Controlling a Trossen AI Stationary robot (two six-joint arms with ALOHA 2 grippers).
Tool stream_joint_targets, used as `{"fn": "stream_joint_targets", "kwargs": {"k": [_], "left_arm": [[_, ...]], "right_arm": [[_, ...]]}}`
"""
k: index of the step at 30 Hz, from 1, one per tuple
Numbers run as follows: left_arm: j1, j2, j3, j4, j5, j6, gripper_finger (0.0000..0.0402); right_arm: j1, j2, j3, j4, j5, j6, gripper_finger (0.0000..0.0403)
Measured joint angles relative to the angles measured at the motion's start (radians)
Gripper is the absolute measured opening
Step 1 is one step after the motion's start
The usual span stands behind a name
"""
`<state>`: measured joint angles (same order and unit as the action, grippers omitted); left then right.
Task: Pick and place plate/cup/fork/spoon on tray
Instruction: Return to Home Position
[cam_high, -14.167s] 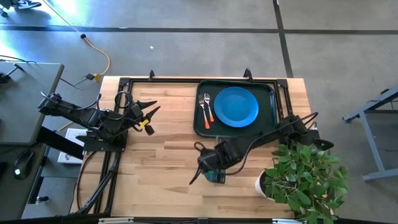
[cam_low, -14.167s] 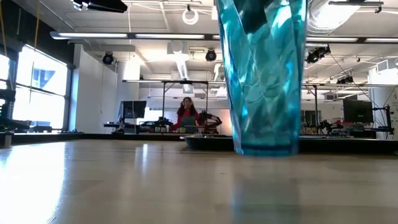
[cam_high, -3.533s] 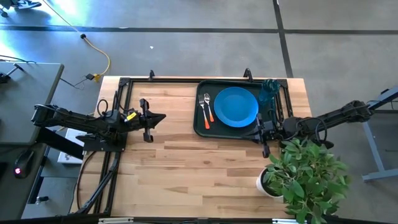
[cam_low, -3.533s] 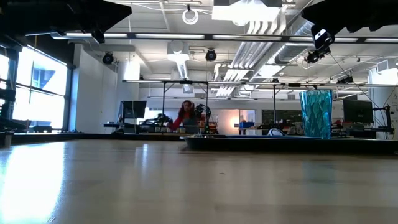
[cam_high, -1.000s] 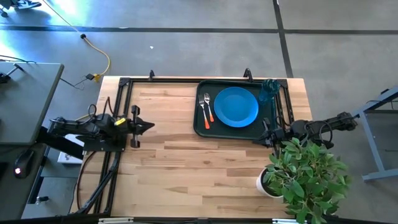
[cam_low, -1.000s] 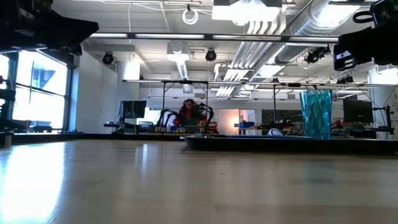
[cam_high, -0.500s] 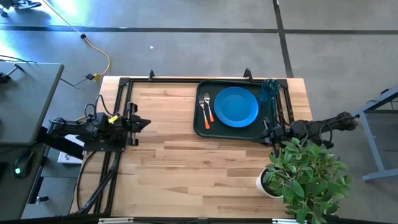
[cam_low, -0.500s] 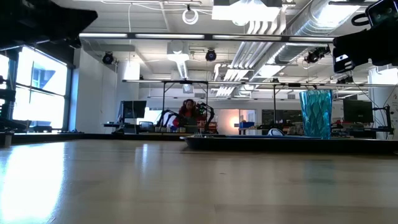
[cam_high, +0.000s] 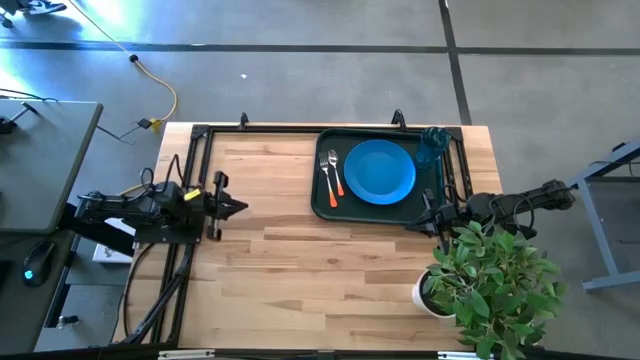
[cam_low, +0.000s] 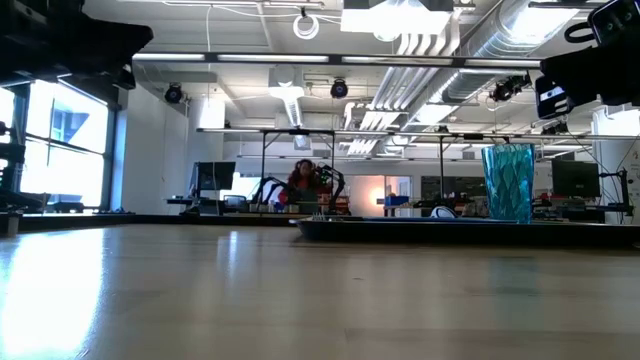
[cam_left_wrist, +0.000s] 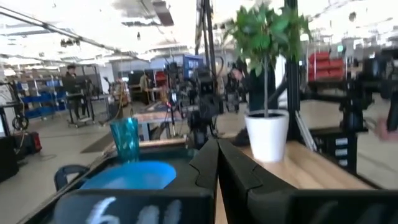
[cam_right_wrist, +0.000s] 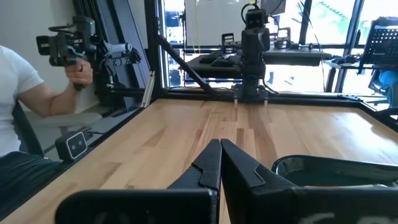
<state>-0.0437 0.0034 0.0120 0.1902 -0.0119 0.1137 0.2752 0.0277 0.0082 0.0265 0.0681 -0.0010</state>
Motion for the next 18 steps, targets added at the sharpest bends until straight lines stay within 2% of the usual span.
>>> {"fn": "stream_joint_targets", "kwargs": {"k": [5,10,18], "left_arm": [[0.0,0.0,0.0,0.009,-0.006,-0.058,0.0],[-0.006,0.0,0.0,-0.134,-0.044,-0.109,0.0],[-0.006,0.003,0.0,-0.172,-0.061,-0.095,0.0]], "right_arm": [[0.0,0.0,0.0,0.0,0.0,0.001,0.0],[0.0,0.0,0.0,0.0,0.0,0.001,0.0],[0.0,0.0,0.0,0.0,-0.001,0.001,0.0]]}}
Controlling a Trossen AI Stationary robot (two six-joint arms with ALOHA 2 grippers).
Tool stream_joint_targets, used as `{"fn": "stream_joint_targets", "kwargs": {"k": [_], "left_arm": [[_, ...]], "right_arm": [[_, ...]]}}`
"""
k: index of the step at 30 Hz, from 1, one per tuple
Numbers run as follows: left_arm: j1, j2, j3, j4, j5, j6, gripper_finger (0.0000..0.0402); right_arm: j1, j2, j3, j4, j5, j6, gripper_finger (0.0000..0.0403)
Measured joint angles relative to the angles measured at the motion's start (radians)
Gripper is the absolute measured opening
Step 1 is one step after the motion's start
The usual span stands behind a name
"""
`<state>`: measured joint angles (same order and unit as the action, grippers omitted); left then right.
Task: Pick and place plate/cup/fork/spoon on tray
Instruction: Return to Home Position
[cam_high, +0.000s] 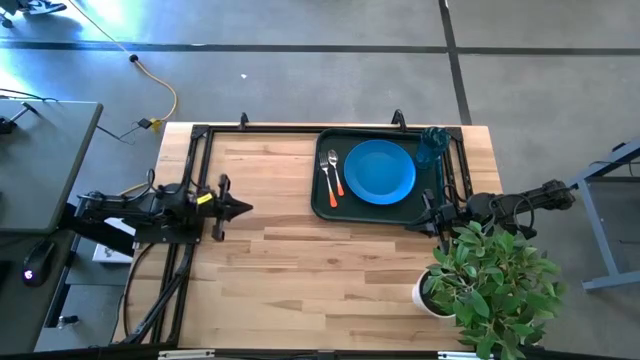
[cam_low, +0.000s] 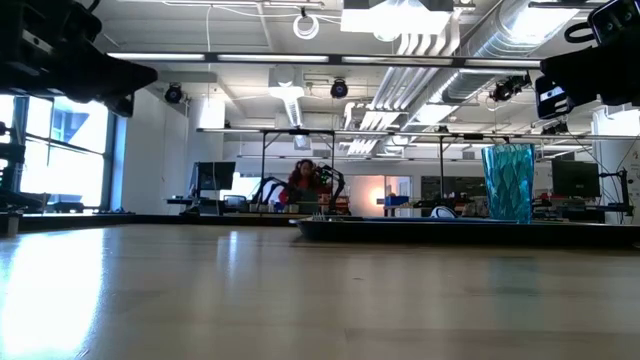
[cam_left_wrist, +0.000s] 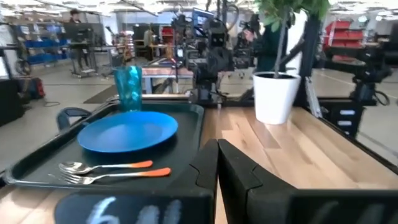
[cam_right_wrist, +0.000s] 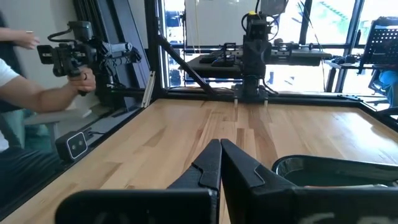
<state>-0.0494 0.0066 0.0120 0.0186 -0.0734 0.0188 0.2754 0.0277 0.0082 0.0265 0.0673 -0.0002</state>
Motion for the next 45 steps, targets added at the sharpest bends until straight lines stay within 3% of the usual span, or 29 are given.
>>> {"fn": "stream_joint_targets", "kwargs": {"k": [7,45], "left_arm": [[0.0,0.03,0.0,-0.005,0.016,-0.06,0.0],[0.0,0.03,0.0,-0.003,0.017,-0.06,0.0]], "right_arm": [[0.0,0.0,0.0,0.0,0.0,0.0,0.0],[0.0,0.0,0.0,0.0,0.0,0.0,0.0]]}}
